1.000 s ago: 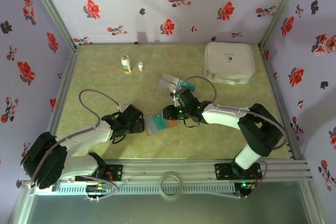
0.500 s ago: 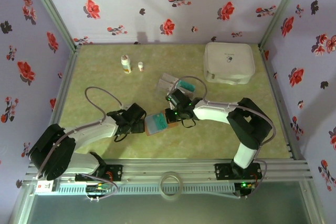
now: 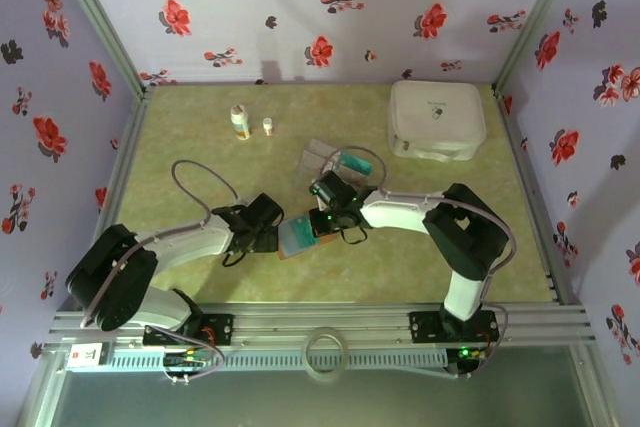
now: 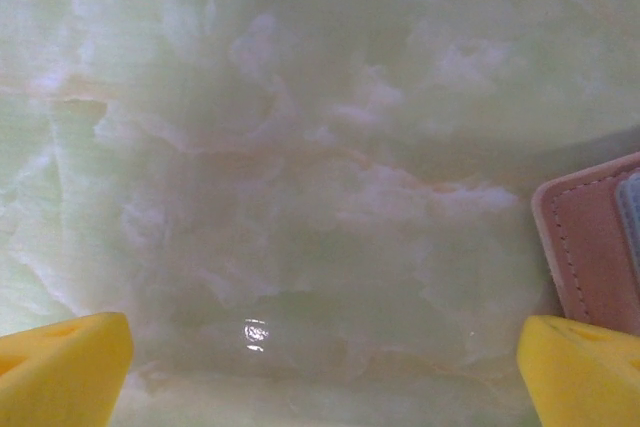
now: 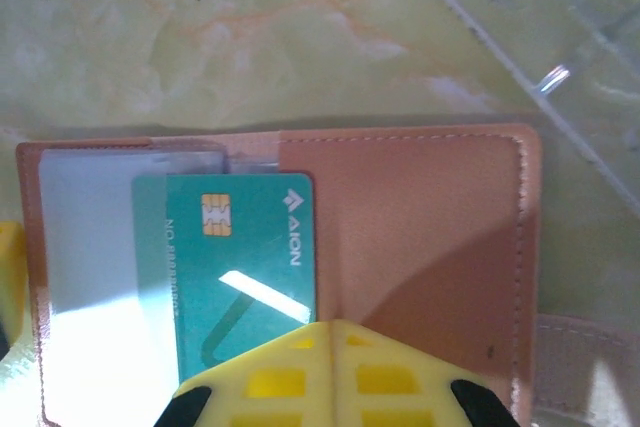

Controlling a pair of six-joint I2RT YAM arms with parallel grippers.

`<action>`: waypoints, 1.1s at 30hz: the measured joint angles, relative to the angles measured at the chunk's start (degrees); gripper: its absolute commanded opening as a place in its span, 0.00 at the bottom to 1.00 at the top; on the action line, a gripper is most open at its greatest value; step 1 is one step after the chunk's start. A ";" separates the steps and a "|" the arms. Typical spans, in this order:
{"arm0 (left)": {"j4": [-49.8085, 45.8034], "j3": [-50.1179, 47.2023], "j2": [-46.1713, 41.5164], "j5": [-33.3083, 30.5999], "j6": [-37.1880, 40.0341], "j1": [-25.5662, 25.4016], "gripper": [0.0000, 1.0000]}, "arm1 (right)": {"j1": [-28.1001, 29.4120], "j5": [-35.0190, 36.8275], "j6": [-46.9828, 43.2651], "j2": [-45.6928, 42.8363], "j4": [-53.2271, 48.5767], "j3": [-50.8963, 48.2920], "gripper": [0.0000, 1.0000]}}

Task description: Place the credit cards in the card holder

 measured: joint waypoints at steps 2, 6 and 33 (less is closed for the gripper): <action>0.00 0.15 0.20 0.00 0.04 0.00 1.00 | 0.46 0.00 0.00 0.20 0.00 0.02 0.03; 0.02 0.33 0.46 0.00 0.20 0.00 1.00 | 1.22 0.13 0.02 0.66 0.00 0.20 0.03; 0.44 0.28 0.37 -0.13 0.22 0.42 1.00 | 4.46 -1.49 2.75 3.56 0.90 3.87 0.03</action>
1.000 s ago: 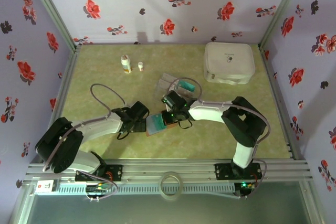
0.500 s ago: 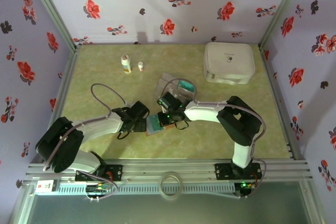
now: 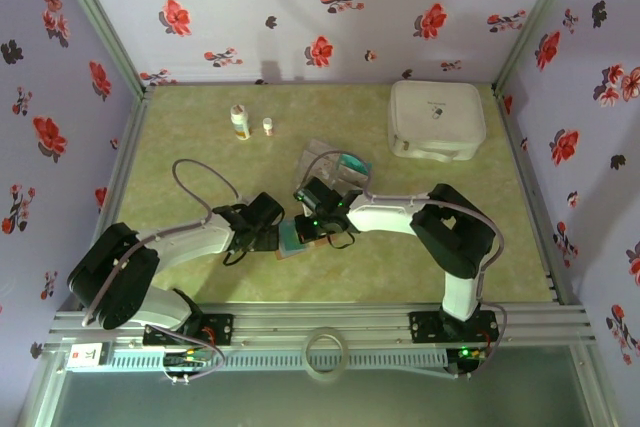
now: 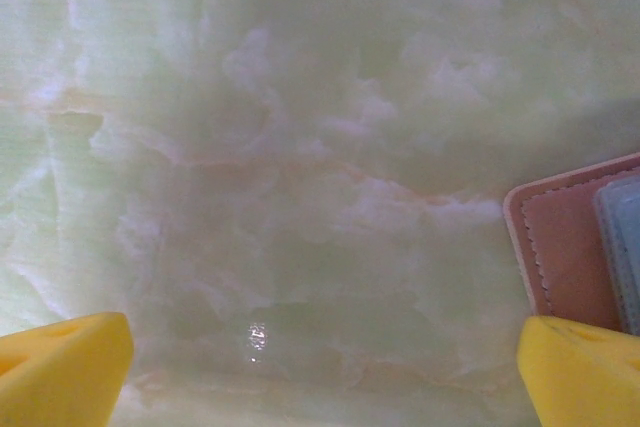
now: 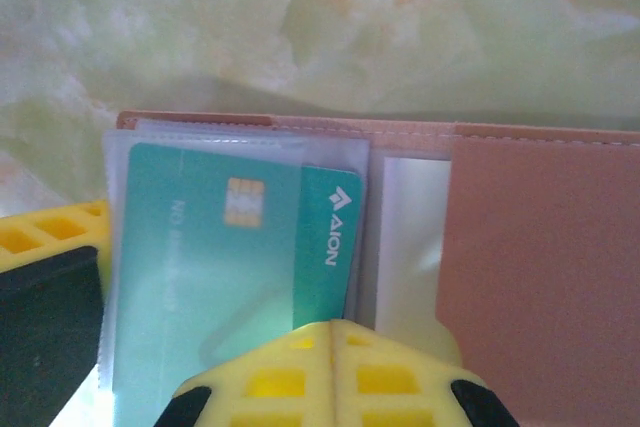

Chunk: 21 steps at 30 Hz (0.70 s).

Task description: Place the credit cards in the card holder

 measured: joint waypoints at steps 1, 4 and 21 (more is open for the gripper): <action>0.02 -0.04 -0.11 0.00 0.02 0.31 1.00 | 0.00 -0.26 0.33 0.00 0.33 0.00 0.03; 0.37 -0.37 -0.44 -0.02 0.20 1.51 1.00 | 0.17 -1.31 1.05 0.00 1.70 0.00 0.03; 0.42 -0.68 -2.14 -0.22 3.23 7.26 1.00 | -1.25 -1.11 2.84 -2.67 3.87 -1.18 0.06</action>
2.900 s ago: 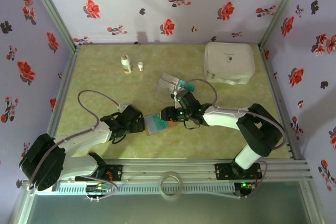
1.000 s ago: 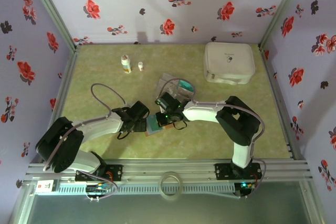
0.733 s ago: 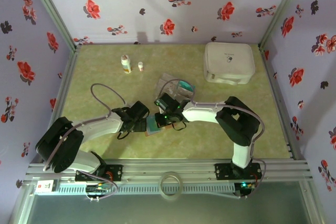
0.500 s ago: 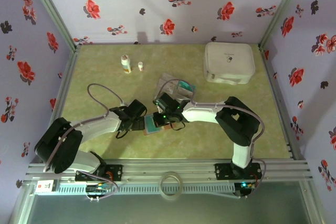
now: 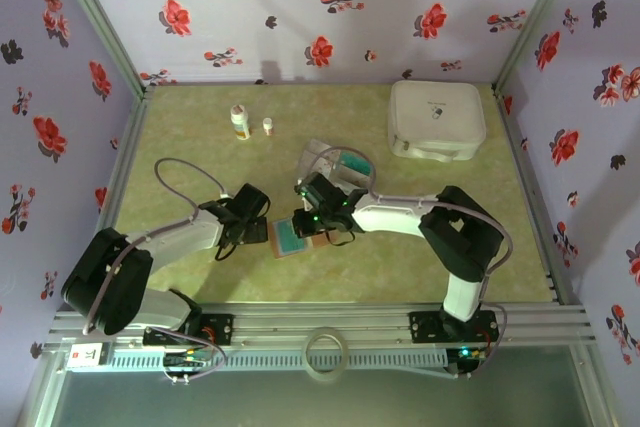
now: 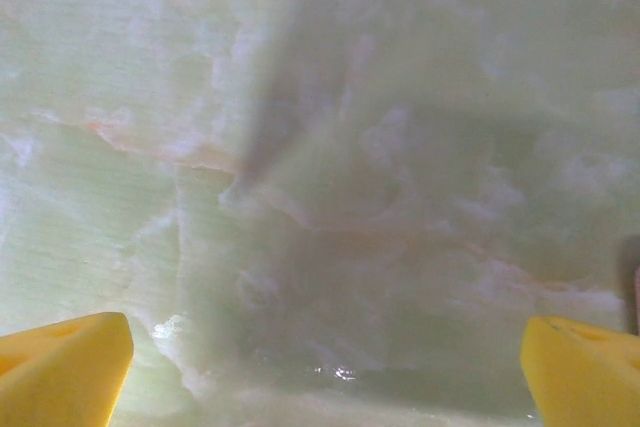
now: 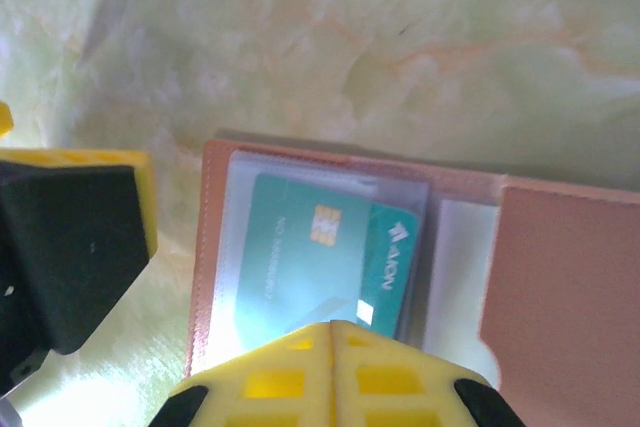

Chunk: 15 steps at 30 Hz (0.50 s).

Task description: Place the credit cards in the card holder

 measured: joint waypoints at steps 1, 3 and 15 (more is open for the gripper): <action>0.00 0.00 0.00 0.00 0.07 0.00 1.00 | -0.46 0.15 -0.04 0.00 -0.07 0.00 0.05; 0.00 0.00 0.02 0.02 0.46 0.00 1.00 | -1.14 0.28 -0.35 0.00 -0.50 0.00 0.05; 0.42 2.14 3.37 0.50 1.70 0.00 1.00 | -1.95 0.85 -1.53 4.09 -2.71 4.09 0.04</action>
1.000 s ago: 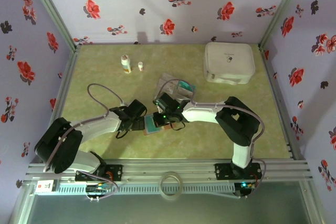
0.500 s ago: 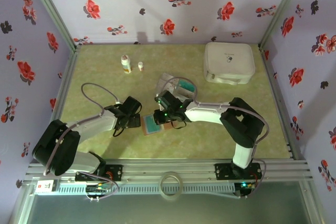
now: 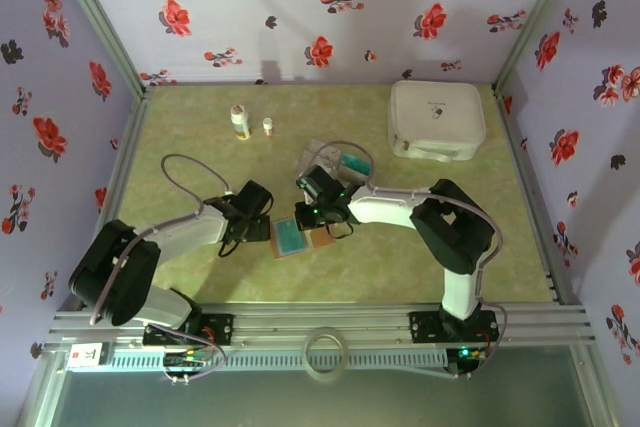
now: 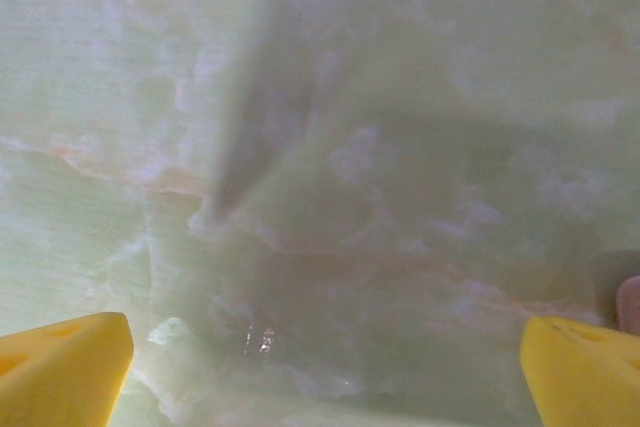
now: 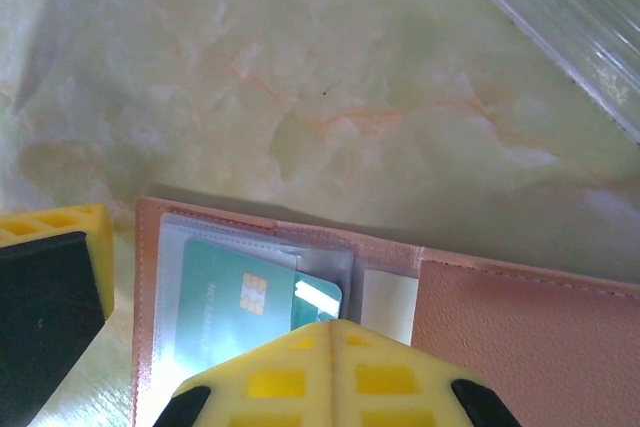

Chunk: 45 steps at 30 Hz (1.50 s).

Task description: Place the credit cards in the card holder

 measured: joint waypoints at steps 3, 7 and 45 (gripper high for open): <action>0.07 0.48 0.44 0.13 0.46 0.00 1.00 | 0.00 -0.04 -0.02 0.87 -0.35 0.63 0.04; 0.50 0.55 0.94 0.17 0.66 0.02 1.00 | 0.00 -0.09 0.00 1.55 -0.35 0.79 0.04; 0.96 0.98 1.79 0.59 0.85 0.04 1.00 | -1.22 -0.94 0.04 0.42 -1.16 2.82 0.03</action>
